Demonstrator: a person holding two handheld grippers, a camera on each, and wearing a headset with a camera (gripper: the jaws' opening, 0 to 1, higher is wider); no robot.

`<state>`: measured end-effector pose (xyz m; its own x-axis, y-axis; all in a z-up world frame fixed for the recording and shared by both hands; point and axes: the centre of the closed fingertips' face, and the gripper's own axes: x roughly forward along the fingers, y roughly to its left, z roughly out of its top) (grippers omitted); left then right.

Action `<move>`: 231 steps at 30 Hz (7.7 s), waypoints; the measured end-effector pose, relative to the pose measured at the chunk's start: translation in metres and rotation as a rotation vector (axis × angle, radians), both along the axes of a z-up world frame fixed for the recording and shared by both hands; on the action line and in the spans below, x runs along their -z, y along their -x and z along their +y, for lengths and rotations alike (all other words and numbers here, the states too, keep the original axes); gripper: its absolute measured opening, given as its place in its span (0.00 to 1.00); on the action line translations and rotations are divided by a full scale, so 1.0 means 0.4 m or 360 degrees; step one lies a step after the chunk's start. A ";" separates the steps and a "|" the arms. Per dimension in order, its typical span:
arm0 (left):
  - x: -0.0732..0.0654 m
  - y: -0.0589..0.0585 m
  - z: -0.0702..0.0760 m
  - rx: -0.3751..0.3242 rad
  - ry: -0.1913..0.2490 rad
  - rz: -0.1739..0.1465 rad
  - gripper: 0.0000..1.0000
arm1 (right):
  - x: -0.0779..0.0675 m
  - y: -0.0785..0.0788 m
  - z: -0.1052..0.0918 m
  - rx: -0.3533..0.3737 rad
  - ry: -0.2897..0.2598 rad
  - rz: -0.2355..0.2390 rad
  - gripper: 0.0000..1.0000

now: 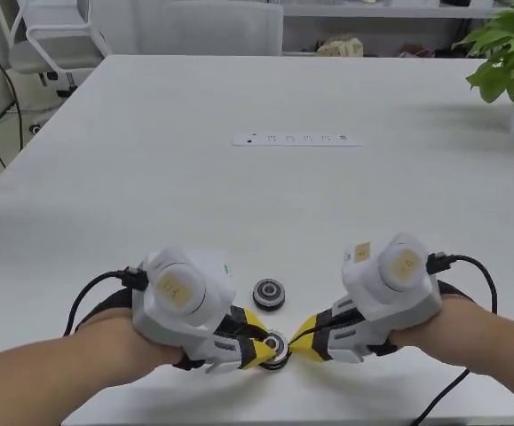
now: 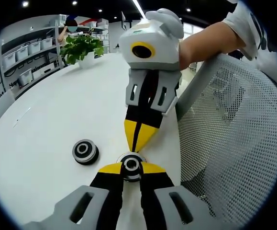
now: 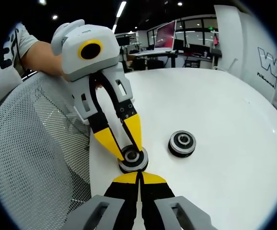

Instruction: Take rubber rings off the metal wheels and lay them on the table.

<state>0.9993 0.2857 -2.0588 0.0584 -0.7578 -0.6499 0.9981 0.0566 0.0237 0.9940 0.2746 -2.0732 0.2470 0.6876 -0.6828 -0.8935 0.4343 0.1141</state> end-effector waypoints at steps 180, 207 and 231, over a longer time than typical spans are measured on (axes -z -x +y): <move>-0.242 -0.024 0.183 -0.0380 0.0317 -0.0053 0.68 | -0.132 -0.078 0.039 0.0192 -0.0365 -0.0003 0.00; -0.236 -0.006 0.235 -0.0479 0.0333 -0.0034 0.70 | -0.093 -0.110 0.112 0.0232 -0.0302 0.0026 0.00; -0.230 -0.008 0.243 -0.0493 0.0319 -0.0025 0.70 | -0.046 -0.110 0.148 0.0256 -0.0220 0.0052 0.00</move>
